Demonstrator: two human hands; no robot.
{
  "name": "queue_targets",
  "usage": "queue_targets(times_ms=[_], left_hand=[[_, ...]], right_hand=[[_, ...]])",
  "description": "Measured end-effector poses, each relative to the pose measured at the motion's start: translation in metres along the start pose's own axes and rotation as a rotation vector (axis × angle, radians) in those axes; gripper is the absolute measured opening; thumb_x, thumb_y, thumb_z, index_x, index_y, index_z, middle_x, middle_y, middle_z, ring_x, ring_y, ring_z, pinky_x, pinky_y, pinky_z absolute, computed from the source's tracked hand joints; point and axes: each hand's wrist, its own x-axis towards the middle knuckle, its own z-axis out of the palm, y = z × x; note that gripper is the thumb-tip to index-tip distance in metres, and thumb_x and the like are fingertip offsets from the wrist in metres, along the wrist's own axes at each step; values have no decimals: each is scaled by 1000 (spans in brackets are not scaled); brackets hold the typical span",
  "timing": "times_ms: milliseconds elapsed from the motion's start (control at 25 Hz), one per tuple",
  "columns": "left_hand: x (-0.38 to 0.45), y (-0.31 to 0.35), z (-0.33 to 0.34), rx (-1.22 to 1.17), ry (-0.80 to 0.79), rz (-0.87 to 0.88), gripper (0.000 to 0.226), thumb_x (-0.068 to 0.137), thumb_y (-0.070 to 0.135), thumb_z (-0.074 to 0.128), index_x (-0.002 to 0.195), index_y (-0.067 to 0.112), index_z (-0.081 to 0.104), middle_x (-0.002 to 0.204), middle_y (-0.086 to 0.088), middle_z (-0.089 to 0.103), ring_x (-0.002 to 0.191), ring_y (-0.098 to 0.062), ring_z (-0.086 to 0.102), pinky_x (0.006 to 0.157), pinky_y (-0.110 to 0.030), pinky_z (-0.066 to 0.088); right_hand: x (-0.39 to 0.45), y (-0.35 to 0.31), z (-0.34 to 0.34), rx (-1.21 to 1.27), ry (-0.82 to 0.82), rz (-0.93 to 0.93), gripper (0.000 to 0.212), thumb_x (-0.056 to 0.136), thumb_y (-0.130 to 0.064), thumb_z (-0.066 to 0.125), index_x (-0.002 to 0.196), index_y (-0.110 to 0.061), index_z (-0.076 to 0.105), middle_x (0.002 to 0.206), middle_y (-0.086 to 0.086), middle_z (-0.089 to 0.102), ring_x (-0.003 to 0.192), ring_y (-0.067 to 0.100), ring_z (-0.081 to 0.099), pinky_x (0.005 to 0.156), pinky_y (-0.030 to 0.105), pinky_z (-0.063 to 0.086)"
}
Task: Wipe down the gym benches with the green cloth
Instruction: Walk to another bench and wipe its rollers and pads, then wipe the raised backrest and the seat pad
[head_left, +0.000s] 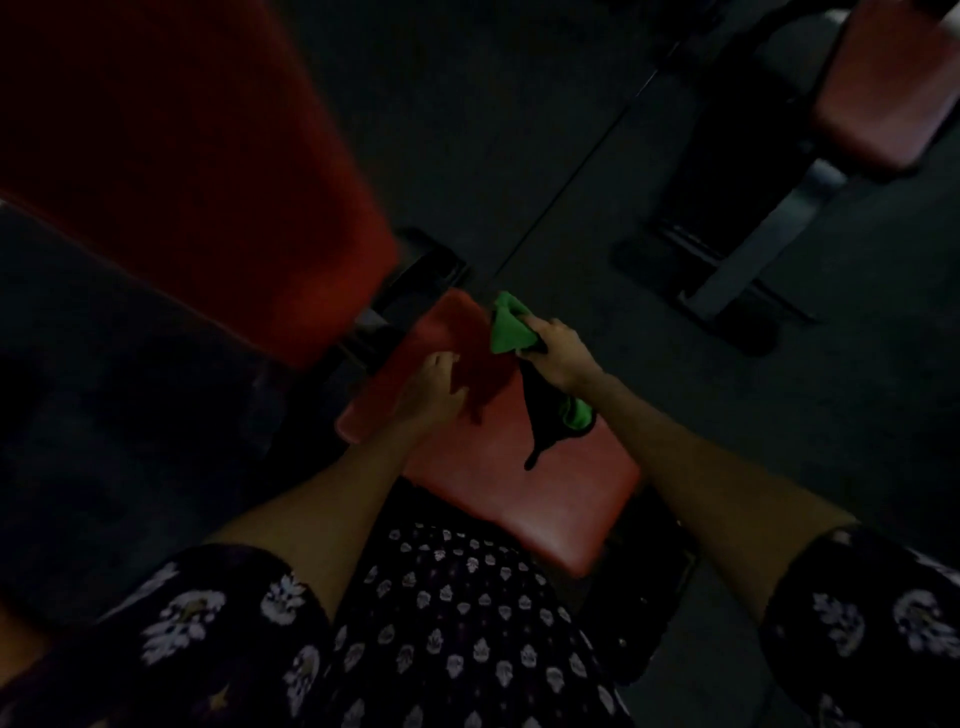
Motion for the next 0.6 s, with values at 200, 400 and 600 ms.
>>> queue_targets(times_ms=[200, 400, 600], left_hand=[[-46, 89, -69, 46, -43, 219, 50, 94, 17, 53, 140, 8, 35, 143, -12, 39, 128, -26, 41, 103, -29, 33], [-82, 175, -134, 191, -77, 462, 56, 94, 22, 54, 143, 10, 29, 142, -13, 40, 127, -27, 42, 102, -33, 37], [-129, 243, -163, 197, -123, 670, 56, 94, 24, 55, 142, 10, 30, 143, -13, 40, 127, -28, 42, 103, -36, 38]], right_hand=[[-75, -40, -84, -39, 151, 2, 48, 90, -23, 61, 135, -15, 46, 119, 20, 56, 111, 35, 51, 88, 34, 39], [-163, -88, -155, -48, 385, 117, 48, 91, -29, 58, 135, -15, 44, 120, 19, 55, 110, 36, 53, 91, 38, 45], [-260, -115, -190, -16, 623, 216, 53, 91, -25, 60, 139, -14, 42, 123, 22, 53, 113, 37, 51, 93, 35, 40]])
